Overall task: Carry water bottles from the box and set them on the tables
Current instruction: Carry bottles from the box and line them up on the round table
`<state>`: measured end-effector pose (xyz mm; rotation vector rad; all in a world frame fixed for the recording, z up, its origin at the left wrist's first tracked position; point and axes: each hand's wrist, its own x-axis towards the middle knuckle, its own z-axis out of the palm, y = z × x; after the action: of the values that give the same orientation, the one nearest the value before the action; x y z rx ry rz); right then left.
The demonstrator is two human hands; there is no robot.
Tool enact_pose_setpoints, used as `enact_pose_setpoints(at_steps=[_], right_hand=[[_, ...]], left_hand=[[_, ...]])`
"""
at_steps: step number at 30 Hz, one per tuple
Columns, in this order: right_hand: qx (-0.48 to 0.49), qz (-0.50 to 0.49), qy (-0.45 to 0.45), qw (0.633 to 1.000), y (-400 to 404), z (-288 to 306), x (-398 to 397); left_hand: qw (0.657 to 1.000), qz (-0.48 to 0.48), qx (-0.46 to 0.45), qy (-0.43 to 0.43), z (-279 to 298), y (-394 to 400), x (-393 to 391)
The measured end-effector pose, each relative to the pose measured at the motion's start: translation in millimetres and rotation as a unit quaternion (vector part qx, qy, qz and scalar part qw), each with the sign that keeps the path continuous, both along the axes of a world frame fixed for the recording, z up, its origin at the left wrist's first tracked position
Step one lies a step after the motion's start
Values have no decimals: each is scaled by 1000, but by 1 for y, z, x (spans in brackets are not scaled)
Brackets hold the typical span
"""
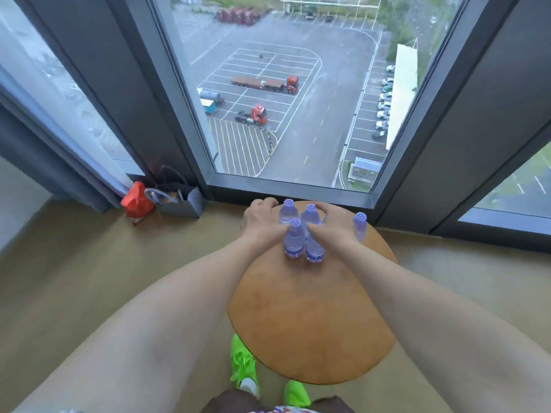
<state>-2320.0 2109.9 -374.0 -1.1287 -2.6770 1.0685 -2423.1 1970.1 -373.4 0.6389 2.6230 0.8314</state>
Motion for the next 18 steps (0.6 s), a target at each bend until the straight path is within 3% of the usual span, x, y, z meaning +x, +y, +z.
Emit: enact_pose_setpoints(at_steps=[9, 13, 18], right_hand=[[18, 189, 42, 981, -141, 59, -36], [57, 291, 59, 953, -242, 73, -48], [81, 436, 66, 894, -412, 81, -43]], left_hand=[[990, 114, -47, 74, 66, -154, 25], [970, 220, -46, 91, 78, -263, 39], [931, 350, -58, 82, 82, -433, 86]])
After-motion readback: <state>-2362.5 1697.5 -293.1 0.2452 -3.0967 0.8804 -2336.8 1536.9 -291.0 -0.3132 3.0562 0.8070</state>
